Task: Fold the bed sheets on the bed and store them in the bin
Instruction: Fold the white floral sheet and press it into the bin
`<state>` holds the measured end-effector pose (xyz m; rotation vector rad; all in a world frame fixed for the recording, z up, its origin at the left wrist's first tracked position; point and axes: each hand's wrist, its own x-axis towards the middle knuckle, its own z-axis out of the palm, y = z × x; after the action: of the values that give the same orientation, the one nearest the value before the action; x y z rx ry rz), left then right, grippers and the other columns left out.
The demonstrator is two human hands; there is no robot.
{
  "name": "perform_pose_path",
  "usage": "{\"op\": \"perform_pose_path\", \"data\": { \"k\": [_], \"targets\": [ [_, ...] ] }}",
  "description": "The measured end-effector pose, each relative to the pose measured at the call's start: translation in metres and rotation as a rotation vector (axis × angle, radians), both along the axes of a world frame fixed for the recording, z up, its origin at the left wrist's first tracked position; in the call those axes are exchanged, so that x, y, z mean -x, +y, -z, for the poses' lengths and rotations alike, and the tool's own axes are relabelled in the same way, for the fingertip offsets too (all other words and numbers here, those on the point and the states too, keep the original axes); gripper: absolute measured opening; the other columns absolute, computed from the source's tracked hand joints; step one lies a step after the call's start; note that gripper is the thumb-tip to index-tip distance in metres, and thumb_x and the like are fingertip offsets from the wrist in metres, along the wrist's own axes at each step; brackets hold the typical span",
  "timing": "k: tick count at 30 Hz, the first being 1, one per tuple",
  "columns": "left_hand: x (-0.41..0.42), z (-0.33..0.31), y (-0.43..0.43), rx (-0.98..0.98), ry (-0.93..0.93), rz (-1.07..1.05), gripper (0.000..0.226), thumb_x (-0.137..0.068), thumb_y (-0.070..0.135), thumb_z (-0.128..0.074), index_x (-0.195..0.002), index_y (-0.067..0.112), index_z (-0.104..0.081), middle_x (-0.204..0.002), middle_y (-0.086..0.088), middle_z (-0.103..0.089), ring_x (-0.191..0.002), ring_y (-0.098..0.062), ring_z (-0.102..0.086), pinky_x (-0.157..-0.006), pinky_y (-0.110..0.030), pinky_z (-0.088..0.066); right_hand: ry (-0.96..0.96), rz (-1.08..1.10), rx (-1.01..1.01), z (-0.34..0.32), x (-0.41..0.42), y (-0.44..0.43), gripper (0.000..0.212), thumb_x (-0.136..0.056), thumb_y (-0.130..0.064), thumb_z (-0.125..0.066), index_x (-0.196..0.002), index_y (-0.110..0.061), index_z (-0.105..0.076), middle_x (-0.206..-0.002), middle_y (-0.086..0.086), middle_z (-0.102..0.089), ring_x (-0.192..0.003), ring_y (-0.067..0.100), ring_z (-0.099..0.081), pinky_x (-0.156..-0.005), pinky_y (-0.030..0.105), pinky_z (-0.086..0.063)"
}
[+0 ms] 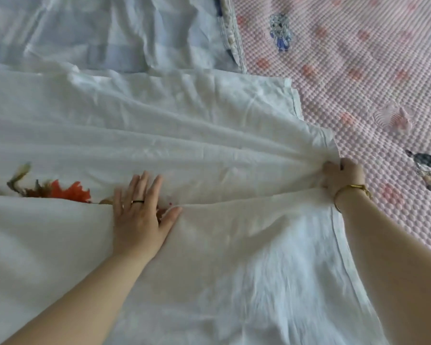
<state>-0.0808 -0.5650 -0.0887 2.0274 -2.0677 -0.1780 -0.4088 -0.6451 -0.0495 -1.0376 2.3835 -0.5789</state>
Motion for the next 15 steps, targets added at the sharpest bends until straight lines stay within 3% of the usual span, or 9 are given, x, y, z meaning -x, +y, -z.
{"op": "perform_pose_path", "data": {
  "k": [2,4,7,10,11,13,15],
  "targets": [
    [-0.001,0.011,-0.01,-0.068,-0.018,-0.004,0.07,-0.086,0.058,-0.029,-0.125,0.005,-0.053,-0.13,-0.024,-0.052,-0.122,-0.035,-0.047,-0.1,-0.039,-0.015,-0.121,-0.033,-0.073,0.006,0.005,-0.009,0.031,-0.092,-0.024,-0.05,-0.105,0.002,-0.062,-0.091,0.02,-0.059,-0.091,0.036,-0.058,-0.078,0.04,-0.044],
    [0.002,0.02,-0.016,-0.136,-0.032,-0.002,0.076,-0.09,0.062,-0.017,-0.127,0.006,-0.054,-0.132,-0.022,-0.051,-0.122,-0.036,-0.049,-0.102,-0.033,-0.011,-0.256,0.015,-0.113,0.007,0.01,-0.027,0.041,-0.088,-0.042,-0.053,-0.097,-0.003,-0.062,-0.086,0.015,-0.059,-0.083,0.033,-0.058,-0.077,0.043,-0.048],
    [0.002,0.03,-0.022,-0.129,-0.048,-0.002,0.077,-0.091,0.062,-0.005,-0.131,0.01,-0.047,-0.134,-0.019,-0.05,-0.128,-0.029,-0.038,-0.106,-0.028,-0.004,-0.371,0.035,-0.149,0.016,0.014,-0.07,0.068,-0.069,-0.07,-0.056,-0.098,-0.008,-0.063,-0.084,0.007,-0.06,-0.071,0.024,-0.059,-0.077,0.038,-0.052],
    [0.0,0.04,-0.023,-0.096,-0.042,-0.001,0.071,-0.091,0.062,-0.004,-0.134,0.015,-0.036,-0.137,-0.017,-0.048,-0.129,-0.023,-0.029,-0.111,-0.026,0.004,-0.384,-0.014,-0.124,0.022,-0.002,-0.113,0.059,-0.07,-0.062,-0.063,-0.102,-0.011,-0.061,-0.115,0.013,-0.063,-0.082,0.023,-0.059,-0.085,0.039,-0.051],
    [0.0,0.044,-0.024,-0.078,-0.045,-0.004,0.07,-0.091,0.062,-0.004,-0.133,0.015,-0.034,-0.137,-0.017,-0.048,-0.128,-0.024,-0.029,-0.112,-0.026,0.005,-0.35,-0.036,-0.15,0.021,-0.013,-0.126,0.054,-0.074,-0.054,-0.065,-0.105,-0.01,-0.061,-0.116,0.012,-0.062,-0.084,0.023,-0.057,-0.083,0.037,-0.049],
    [-0.001,0.049,-0.026,-0.046,-0.048,0.001,0.069,-0.091,0.062,-0.005,-0.133,0.015,-0.034,-0.136,-0.017,-0.048,-0.128,-0.024,-0.029,-0.112,-0.027,0.004,-0.241,-0.03,-0.079,0.02,-0.024,-0.145,0.035,-0.085,-0.034,-0.06,-0.105,-0.005,-0.06,-0.101,0.012,-0.06,-0.085,0.019,-0.051,-0.068,0.025,-0.049],
    [-0.002,0.053,-0.026,-0.023,-0.052,0.009,0.069,-0.091,0.062,-0.005,-0.134,0.015,-0.034,-0.137,-0.017,-0.048,-0.129,-0.025,-0.029,-0.112,-0.029,0.002,-0.165,0.009,0.138,0.019,-0.021,-0.151,0.012,-0.091,-0.019,-0.044,-0.083,-0.013,-0.052,-0.081,0.004,-0.052,-0.086,0.015,-0.047,-0.051,0.019,-0.044]
  ]
}}
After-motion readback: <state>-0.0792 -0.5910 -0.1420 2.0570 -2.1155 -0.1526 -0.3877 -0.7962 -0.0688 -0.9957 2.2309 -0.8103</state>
